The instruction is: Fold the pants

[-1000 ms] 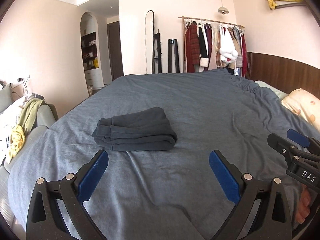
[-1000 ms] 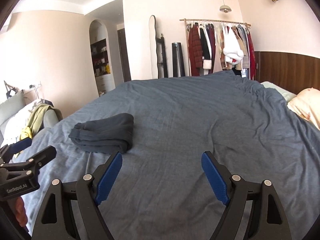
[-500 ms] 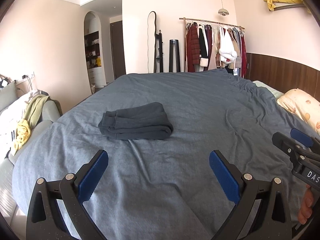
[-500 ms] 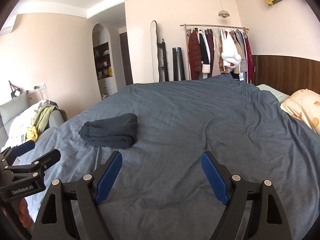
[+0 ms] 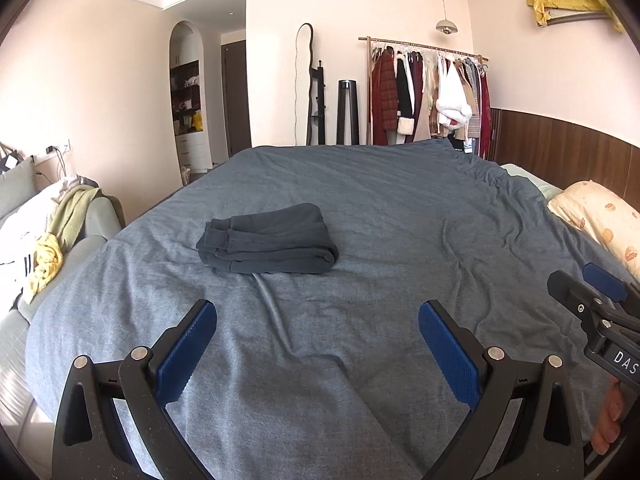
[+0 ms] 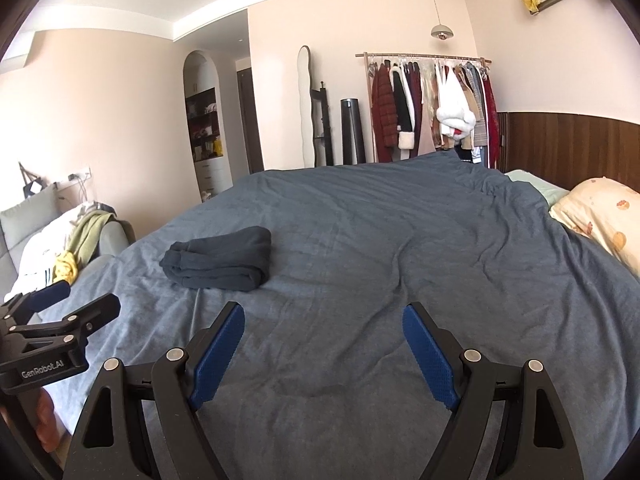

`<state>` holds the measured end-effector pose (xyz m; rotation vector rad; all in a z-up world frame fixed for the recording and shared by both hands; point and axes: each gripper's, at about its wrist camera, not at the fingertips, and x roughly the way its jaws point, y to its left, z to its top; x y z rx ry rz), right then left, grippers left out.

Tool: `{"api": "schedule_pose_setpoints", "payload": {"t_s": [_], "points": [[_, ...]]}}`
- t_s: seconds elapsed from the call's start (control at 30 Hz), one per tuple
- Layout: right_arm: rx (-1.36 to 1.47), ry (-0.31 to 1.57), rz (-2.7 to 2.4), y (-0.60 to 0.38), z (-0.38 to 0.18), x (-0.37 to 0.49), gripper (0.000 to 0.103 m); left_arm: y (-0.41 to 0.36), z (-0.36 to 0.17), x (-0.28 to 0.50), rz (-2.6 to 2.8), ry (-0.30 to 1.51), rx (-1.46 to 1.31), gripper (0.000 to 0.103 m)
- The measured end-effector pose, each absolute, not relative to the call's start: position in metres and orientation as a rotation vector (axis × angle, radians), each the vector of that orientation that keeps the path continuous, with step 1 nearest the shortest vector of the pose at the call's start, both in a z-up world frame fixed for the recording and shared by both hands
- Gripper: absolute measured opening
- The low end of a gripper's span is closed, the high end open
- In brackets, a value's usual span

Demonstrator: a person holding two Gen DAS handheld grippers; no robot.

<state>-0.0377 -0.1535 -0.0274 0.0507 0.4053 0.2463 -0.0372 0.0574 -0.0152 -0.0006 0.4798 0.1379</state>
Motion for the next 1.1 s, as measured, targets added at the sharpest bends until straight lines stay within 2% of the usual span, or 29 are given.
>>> {"api": "schedule_pose_setpoints", "payload": {"t_s": [1.1], "points": [[0.058,0.4,0.247,-0.1523,-0.0264,-0.0423,0.082,0.0519,-0.0117,-0.041,0.152,0.484,0.005,0.103]]}}
